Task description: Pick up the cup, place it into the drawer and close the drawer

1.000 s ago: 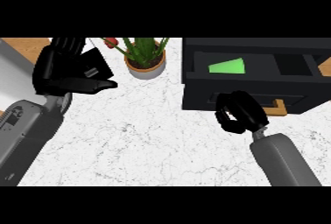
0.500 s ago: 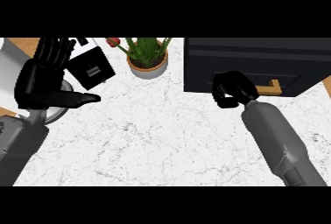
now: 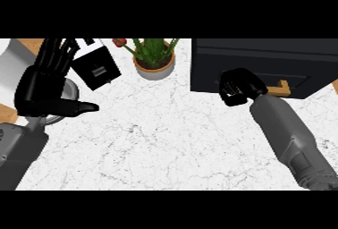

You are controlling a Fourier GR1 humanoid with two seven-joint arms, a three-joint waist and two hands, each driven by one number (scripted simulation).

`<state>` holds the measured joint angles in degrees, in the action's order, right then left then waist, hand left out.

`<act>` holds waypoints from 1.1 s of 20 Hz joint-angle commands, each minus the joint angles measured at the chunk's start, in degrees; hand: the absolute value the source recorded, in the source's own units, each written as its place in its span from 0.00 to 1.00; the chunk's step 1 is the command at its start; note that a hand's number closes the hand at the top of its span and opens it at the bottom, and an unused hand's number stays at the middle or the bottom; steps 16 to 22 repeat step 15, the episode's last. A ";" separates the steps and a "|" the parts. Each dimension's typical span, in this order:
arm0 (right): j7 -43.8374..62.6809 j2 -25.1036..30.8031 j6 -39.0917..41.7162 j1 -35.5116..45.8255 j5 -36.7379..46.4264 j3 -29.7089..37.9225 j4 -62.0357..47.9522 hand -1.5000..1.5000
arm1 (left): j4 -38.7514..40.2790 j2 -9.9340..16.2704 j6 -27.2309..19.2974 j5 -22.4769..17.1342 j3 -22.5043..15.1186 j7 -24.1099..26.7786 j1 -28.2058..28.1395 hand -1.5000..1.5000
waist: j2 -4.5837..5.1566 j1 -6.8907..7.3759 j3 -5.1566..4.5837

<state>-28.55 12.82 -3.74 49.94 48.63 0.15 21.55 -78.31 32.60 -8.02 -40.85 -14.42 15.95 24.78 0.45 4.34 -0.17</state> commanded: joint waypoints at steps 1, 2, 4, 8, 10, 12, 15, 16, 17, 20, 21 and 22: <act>2.77 6.27 0.77 5.62 -1.47 4.15 -5.29 1.00 | -0.83 1.59 3.09 -1.61 0.92 -1.36 -0.72 0.00 | 1.77 1.64 0.38; 1.01 6.20 1.73 6.27 -1.87 4.16 -5.05 1.00 | 0.95 -0.75 1.75 0.62 -0.74 0.83 -0.36 0.00 | 2.46 1.45 0.40; 1.17 6.63 1.64 5.95 -1.34 3.74 -5.67 1.00 | 0.93 -0.71 2.57 -0.10 -0.32 0.46 0.01 0.00 | 2.66 1.90 0.40; 1.56 6.13 1.50 6.63 -3.05 5.47 -6.02 1.00 | 0.71 -0.75 4.36 -1.24 0.16 0.29 -0.27 0.00 | 2.59 2.63 0.38; -1.73 8.19 1.41 5.25 -4.31 6.72 -5.50 1.00 | 0.47 -1.74 3.33 -0.24 -0.66 0.98 -0.80 0.00 | 2.64 2.25 0.46; 0.19 7.11 2.21 7.68 -4.76 7.14 -5.38 1.00 | 1.73 -2.53 3.81 0.20 -1.12 1.74 -0.95 0.00 | 2.66 2.23 0.34; -2.08 7.56 0.97 5.89 -4.40 6.91 -5.76 1.00 | 1.92 -1.87 4.16 0.45 -0.87 1.38 -0.61 0.00 | 2.68 2.05 0.39; -2.08 7.56 0.97 5.89 -4.40 6.91 -5.76 1.00 | 1.92 -1.87 4.16 0.45 -0.87 1.38 -0.61 0.00 | 2.68 2.05 0.39; -2.08 7.56 0.97 5.89 -4.40 6.91 -5.76 1.00 | 1.92 -1.87 4.16 0.45 -0.87 1.38 -0.61 0.00 | 2.68 2.05 0.39; -2.08 7.56 0.97 5.89 -4.40 6.91 -5.76 1.00 | 1.92 -1.87 4.16 0.45 -0.87 1.38 -0.61 0.00 | 2.68 2.05 0.39; -2.08 7.56 0.97 5.89 -4.40 6.91 -5.76 1.00 | 1.92 -1.87 4.16 0.45 -0.87 1.38 -0.61 0.00 | 2.68 2.05 0.39; -2.08 7.56 0.97 5.89 -4.40 6.91 -5.76 1.00 | 1.92 -1.87 4.16 0.45 -0.87 1.38 -0.61 0.00 | 2.68 2.05 0.39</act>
